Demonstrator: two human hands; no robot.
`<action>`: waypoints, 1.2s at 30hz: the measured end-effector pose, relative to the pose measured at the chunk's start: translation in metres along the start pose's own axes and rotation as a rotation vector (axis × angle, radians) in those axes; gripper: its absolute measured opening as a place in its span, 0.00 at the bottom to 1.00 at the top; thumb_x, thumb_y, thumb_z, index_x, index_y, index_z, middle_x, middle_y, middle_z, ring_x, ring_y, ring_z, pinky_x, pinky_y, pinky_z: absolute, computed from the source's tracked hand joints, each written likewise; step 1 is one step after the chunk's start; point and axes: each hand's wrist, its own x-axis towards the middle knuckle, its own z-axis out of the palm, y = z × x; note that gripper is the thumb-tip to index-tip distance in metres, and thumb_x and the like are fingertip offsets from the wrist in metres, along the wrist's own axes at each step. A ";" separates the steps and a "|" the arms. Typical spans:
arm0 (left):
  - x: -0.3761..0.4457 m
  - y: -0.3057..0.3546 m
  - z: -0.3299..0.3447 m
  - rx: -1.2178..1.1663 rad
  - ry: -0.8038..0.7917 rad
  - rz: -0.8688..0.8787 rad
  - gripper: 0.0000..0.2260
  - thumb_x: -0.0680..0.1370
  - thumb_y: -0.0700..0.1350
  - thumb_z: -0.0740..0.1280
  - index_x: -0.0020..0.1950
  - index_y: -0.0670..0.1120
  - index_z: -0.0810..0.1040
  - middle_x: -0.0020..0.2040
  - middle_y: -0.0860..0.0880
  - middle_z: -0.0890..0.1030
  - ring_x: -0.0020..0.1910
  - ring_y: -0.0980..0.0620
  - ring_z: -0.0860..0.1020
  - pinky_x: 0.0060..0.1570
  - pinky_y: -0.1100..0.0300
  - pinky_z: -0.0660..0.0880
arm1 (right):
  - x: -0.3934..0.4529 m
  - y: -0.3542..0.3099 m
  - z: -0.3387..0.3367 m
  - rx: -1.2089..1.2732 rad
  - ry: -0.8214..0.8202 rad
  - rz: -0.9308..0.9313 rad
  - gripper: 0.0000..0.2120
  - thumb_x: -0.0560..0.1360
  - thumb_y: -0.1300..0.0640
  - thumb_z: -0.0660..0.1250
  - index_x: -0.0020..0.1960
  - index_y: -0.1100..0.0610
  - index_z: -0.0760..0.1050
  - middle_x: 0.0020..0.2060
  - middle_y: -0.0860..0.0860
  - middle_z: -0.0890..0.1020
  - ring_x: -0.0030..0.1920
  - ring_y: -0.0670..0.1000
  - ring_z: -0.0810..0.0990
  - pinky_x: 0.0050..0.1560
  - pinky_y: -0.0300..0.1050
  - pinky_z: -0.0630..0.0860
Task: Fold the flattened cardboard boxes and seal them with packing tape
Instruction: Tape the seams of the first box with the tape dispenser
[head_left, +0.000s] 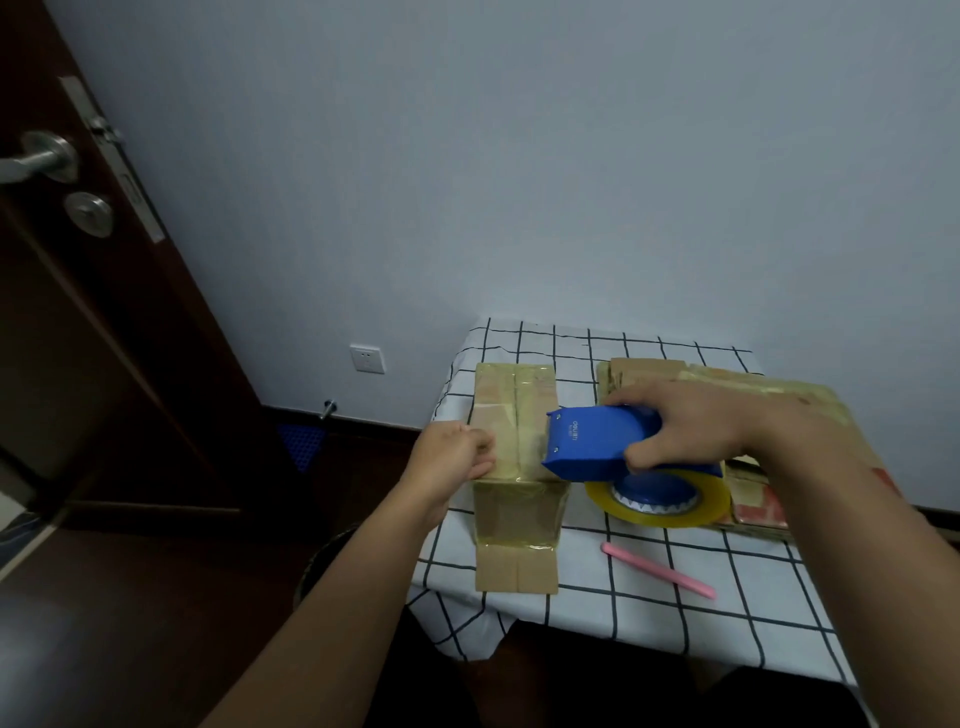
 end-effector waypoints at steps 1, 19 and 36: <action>-0.002 -0.002 -0.001 -0.001 0.005 -0.001 0.06 0.79 0.40 0.67 0.50 0.36 0.79 0.47 0.42 0.83 0.47 0.48 0.83 0.48 0.59 0.81 | 0.001 -0.001 0.000 -0.010 -0.004 0.001 0.33 0.56 0.35 0.66 0.62 0.37 0.71 0.53 0.40 0.78 0.52 0.45 0.78 0.56 0.51 0.78; -0.019 -0.031 -0.014 0.064 0.003 -0.001 0.10 0.81 0.41 0.64 0.40 0.42 0.77 0.32 0.48 0.75 0.31 0.55 0.71 0.34 0.62 0.71 | 0.006 -0.027 0.000 -0.135 -0.111 0.021 0.35 0.57 0.34 0.65 0.64 0.37 0.68 0.54 0.43 0.76 0.52 0.48 0.78 0.56 0.51 0.78; -0.012 -0.049 -0.012 0.147 0.080 -0.068 0.09 0.78 0.39 0.63 0.36 0.43 0.73 0.34 0.46 0.74 0.35 0.50 0.69 0.39 0.54 0.67 | 0.026 -0.038 0.012 -0.233 -0.179 0.035 0.29 0.66 0.38 0.69 0.65 0.41 0.68 0.54 0.45 0.75 0.53 0.50 0.76 0.50 0.46 0.76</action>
